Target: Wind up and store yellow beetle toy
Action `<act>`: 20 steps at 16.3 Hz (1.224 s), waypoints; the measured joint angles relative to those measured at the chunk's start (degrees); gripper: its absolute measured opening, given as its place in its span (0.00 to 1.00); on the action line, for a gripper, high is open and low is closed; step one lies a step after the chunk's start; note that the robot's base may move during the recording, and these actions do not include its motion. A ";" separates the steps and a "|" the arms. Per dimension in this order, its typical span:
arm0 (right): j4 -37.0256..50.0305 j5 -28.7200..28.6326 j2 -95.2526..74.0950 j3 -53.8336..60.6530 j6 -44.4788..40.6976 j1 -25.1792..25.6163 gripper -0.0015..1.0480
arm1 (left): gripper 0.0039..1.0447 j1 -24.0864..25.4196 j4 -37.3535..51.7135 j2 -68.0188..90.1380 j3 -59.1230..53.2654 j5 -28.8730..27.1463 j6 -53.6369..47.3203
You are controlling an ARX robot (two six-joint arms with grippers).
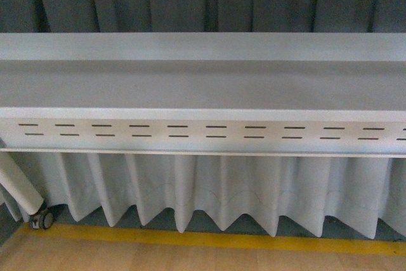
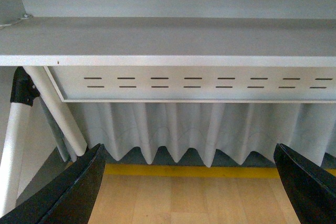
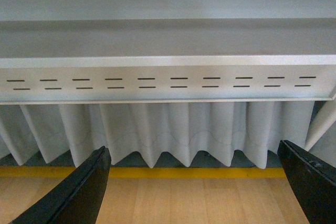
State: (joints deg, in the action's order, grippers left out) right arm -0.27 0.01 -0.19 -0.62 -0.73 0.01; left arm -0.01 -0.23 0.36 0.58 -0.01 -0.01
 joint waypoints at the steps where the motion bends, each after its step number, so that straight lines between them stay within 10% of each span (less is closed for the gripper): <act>1: 0.00 0.00 0.00 0.00 0.00 0.00 0.94 | 0.94 0.00 0.00 0.00 0.00 -0.02 0.00; 20: 0.00 0.00 0.00 0.00 0.00 0.00 0.94 | 0.94 0.00 0.00 0.00 0.00 -0.02 0.00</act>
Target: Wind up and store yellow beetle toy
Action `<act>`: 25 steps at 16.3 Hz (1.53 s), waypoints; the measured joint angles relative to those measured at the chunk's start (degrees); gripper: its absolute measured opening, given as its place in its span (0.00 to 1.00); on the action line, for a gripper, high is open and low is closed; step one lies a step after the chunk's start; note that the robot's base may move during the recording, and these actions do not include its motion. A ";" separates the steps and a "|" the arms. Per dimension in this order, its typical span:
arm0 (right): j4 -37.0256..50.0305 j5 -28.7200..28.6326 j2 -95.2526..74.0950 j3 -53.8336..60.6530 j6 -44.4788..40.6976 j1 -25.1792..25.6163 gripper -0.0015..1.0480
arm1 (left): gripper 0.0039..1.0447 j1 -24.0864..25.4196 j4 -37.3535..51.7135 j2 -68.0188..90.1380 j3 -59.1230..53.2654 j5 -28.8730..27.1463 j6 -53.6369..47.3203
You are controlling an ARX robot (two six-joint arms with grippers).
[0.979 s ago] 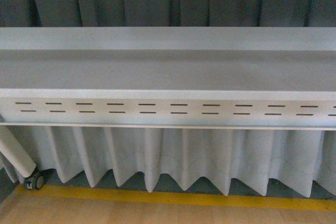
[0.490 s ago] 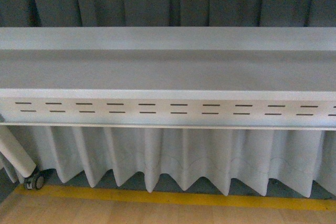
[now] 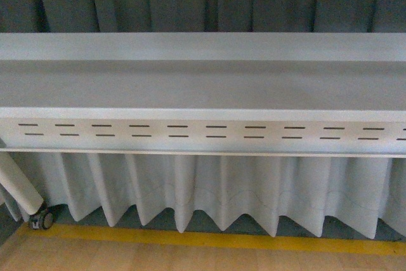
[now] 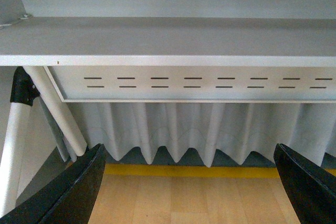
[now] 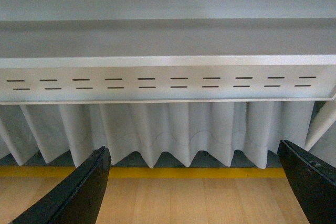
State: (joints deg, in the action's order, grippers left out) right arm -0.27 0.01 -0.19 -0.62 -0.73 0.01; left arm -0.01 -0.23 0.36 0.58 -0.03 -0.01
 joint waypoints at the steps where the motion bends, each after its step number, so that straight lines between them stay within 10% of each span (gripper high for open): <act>1: 0.00 0.00 0.00 0.00 0.00 0.00 0.94 | 0.94 0.00 0.00 0.00 0.00 0.00 0.00; 25: 0.09 0.00 0.00 0.00 0.15 0.00 0.94 | 0.94 0.00 0.00 0.00 0.00 0.00 0.02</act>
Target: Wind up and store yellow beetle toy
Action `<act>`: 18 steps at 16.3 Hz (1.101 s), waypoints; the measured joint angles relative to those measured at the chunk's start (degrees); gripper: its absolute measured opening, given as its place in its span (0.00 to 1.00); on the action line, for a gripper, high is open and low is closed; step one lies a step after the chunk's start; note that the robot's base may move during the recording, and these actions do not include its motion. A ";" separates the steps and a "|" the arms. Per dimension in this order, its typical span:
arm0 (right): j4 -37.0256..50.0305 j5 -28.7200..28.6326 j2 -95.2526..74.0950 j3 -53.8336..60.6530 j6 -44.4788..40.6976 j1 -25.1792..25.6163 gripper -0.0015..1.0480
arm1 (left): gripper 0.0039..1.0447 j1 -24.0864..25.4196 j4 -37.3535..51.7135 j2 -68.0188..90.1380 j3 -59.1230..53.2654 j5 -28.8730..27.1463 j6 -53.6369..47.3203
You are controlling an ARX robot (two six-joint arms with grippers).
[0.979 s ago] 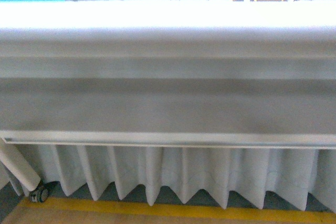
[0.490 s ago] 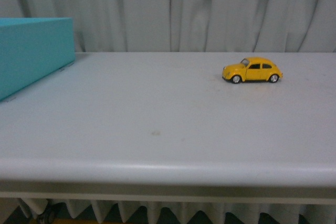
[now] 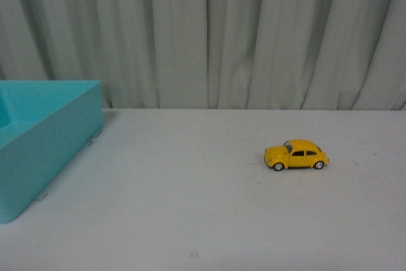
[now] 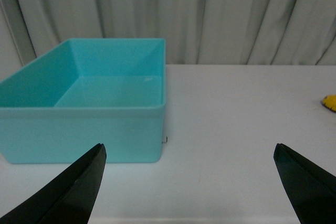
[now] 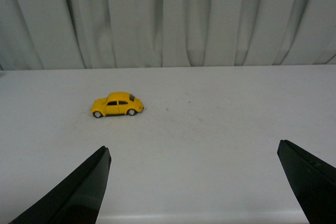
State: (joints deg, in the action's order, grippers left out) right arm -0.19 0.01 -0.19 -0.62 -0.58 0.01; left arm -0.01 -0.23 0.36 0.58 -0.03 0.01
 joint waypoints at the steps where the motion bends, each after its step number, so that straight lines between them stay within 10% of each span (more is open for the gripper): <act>1: -0.09 0.02 0.00 0.00 0.07 0.00 0.94 | 0.94 0.00 0.00 0.00 0.00 0.09 -0.04; 18: 0.00 0.00 -0.02 0.00 0.13 0.00 0.94 | 0.94 0.00 0.09 0.00 0.00 0.00 -0.02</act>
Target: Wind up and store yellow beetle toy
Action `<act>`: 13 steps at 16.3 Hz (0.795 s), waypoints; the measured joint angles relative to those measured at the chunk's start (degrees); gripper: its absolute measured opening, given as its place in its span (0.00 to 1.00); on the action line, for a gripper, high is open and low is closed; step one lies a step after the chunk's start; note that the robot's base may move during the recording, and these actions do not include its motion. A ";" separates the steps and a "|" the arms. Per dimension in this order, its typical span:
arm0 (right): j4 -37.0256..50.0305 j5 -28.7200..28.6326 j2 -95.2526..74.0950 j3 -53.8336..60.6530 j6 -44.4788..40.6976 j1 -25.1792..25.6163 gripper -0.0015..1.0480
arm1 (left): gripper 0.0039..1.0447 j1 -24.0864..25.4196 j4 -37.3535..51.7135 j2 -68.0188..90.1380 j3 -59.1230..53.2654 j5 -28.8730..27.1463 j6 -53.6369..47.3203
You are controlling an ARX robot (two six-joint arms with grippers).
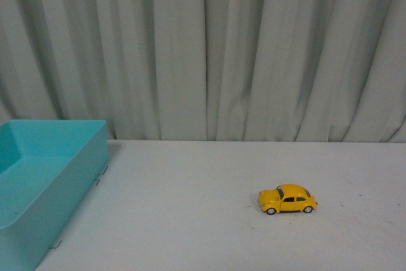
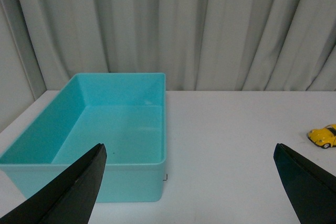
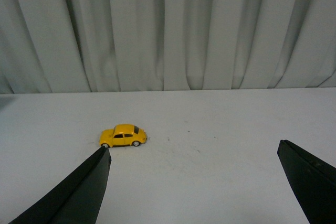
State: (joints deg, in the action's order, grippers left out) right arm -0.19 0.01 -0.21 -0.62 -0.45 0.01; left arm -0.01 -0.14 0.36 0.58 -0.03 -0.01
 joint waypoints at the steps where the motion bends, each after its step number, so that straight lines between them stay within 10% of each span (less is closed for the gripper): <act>1: 0.00 0.00 0.00 0.00 0.00 0.00 0.94 | 0.94 0.00 0.00 0.00 0.00 0.00 0.00; 13: 0.00 0.00 0.00 0.00 0.00 0.00 0.94 | 0.94 0.00 0.00 0.00 0.00 0.00 0.00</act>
State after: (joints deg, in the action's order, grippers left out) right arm -0.19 0.01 -0.21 -0.62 -0.45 0.01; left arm -0.01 -0.14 0.36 0.58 -0.03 -0.01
